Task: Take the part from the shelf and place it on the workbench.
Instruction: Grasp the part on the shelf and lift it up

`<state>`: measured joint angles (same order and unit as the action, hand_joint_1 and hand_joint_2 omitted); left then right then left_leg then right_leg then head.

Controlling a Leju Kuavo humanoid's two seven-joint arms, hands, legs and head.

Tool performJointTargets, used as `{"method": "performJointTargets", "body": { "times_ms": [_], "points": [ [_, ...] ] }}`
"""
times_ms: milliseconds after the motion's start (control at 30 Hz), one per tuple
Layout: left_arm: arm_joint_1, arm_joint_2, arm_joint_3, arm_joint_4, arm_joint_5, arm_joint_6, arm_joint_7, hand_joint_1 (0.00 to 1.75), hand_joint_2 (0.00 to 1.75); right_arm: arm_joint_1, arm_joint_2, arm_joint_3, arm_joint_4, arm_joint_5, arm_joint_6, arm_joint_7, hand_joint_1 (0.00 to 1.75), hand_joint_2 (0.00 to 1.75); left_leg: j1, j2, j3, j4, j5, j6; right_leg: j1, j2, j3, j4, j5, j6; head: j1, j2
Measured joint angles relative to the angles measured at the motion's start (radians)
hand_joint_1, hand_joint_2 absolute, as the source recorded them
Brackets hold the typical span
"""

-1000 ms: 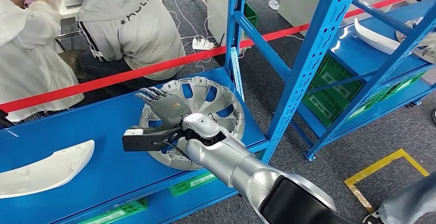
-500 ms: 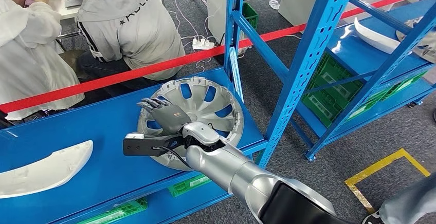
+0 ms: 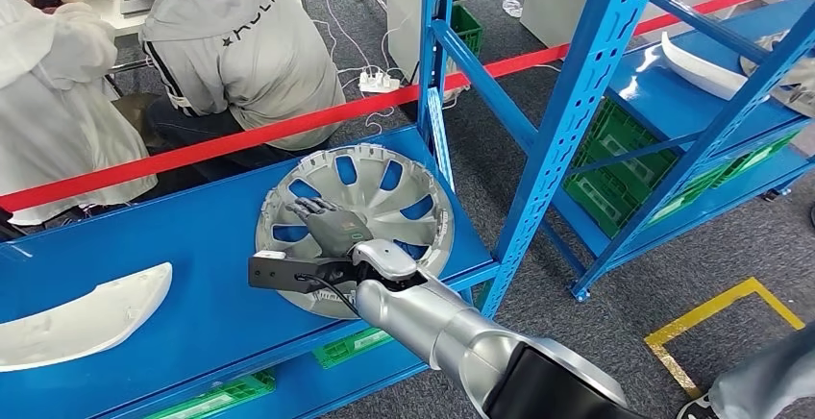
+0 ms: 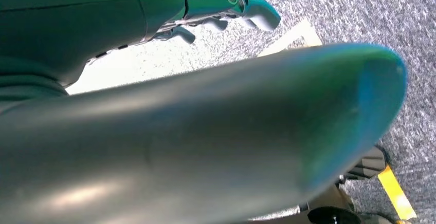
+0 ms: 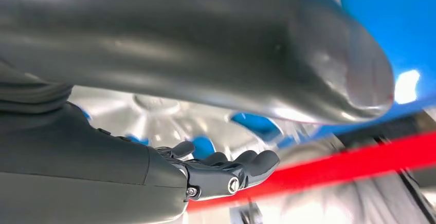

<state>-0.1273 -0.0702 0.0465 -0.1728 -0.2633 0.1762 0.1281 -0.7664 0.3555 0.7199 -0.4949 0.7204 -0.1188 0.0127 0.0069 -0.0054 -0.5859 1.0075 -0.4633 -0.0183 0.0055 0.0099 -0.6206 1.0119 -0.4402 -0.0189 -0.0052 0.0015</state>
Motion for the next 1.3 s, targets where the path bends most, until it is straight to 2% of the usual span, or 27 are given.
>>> {"method": "performJointTargets", "body": {
  "times_ms": [67,300,767,933,1300],
  "points": [
    [0.001,0.0,0.0,0.0,0.002,0.002,-0.002,0.0,0.0,0.003,0.0,0.001,0.004,-0.032,0.025,0.008,0.0,1.75,0.0,0.0,0.0,0.0,0.0,0.0,0.0,0.0,0.0,0.0,0.0,0.0,0.0,0.0],
    [0.003,-0.001,0.0,0.0,0.005,0.002,-0.013,0.0,0.0,0.02,0.001,0.034,0.006,-0.148,0.078,0.004,0.0,1.75,0.0,0.0,0.0,0.0,0.0,0.0,0.0,0.0,0.0,0.0,0.0,0.0,0.0,0.0],
    [0.014,0.0,0.005,0.0,0.012,0.005,-0.019,0.0,0.0,0.023,0.001,0.15,-0.011,-0.297,0.097,0.007,0.0,1.75,0.0,0.0,0.0,0.0,0.0,0.0,0.0,0.0,0.0,0.0,0.0,0.0,0.0,0.0],
    [0.019,0.0,0.005,0.0,0.012,0.009,-0.027,0.0,0.0,0.021,0.001,0.178,-0.003,-0.33,0.07,0.019,0.0,1.75,0.0,0.0,0.0,0.0,0.0,0.0,0.0,0.0,0.0,0.0,0.0,0.0,0.0,0.0],
    [0.019,-0.001,0.005,0.0,-0.003,0.011,-0.014,0.0,0.0,0.028,-0.025,0.167,0.076,-0.319,-0.007,0.021,0.0,1.75,0.0,0.0,0.001,0.0,0.0,0.0,0.0,0.0,0.0,0.0,-0.001,0.0,0.0,0.0]
  ]
}}
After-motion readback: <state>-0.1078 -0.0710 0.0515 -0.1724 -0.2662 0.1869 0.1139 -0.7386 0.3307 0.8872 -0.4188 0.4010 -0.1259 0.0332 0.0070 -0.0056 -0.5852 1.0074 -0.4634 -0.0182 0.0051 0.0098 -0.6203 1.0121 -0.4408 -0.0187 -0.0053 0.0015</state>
